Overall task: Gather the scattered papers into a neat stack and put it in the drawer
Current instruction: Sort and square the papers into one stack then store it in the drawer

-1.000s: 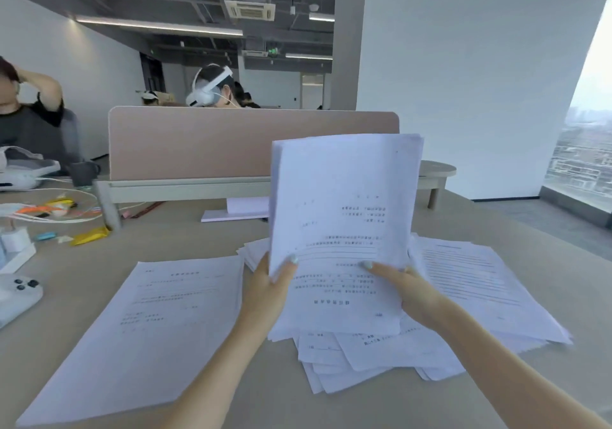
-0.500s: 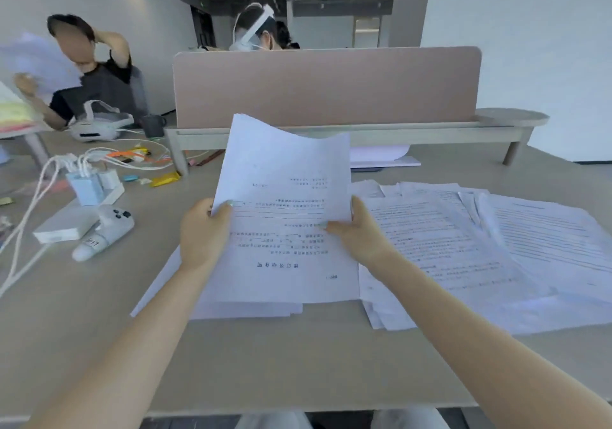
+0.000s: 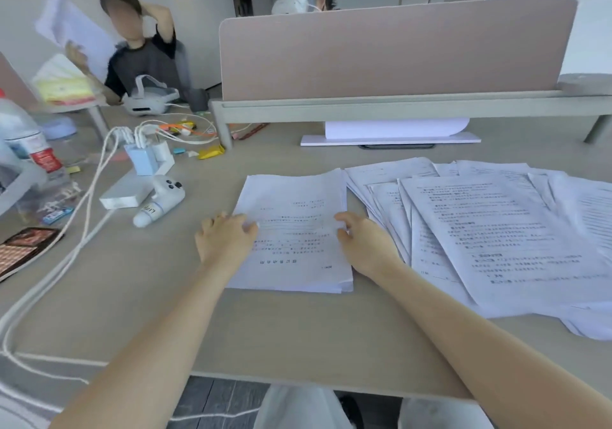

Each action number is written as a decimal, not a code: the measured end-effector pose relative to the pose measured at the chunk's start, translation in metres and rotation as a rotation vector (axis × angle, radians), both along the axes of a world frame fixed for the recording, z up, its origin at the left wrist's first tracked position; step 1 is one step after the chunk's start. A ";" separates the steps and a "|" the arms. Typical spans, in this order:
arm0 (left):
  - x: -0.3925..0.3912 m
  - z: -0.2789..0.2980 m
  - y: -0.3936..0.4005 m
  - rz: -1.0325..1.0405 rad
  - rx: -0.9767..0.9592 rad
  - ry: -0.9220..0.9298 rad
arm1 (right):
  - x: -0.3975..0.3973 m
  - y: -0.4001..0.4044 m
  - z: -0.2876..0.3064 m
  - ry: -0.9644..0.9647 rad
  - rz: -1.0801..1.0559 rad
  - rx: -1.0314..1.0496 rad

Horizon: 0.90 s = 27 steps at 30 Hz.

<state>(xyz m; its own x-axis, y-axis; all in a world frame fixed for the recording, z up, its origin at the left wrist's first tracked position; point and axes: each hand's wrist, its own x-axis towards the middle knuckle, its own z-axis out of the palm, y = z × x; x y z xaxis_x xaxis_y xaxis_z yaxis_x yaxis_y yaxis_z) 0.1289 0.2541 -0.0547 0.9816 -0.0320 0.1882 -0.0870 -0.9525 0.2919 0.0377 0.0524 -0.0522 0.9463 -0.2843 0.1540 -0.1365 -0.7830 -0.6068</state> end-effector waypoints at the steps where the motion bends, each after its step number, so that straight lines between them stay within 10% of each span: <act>1: -0.002 -0.001 -0.005 0.008 0.065 0.008 | 0.000 -0.001 0.000 0.017 0.012 -0.051; 8: -0.034 0.019 -0.062 -0.334 -0.029 -0.260 | -0.016 -0.021 0.013 -0.125 -0.050 -0.074; 16: -0.084 0.041 -0.193 -0.346 -0.978 0.654 | -0.045 -0.121 0.022 -0.079 -0.327 -0.169; 27: -0.057 0.049 -0.216 -0.072 -1.486 0.731 | -0.062 -0.181 -0.003 0.116 -0.469 -0.139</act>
<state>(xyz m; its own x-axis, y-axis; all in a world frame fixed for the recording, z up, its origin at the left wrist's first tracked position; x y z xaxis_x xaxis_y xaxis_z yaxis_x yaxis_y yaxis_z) 0.0716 0.0385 -0.0059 0.8752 -0.3038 -0.3766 0.4403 0.1775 0.8801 -0.0244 -0.1284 -0.0554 0.7345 -0.6676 0.1217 -0.5538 -0.6933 -0.4610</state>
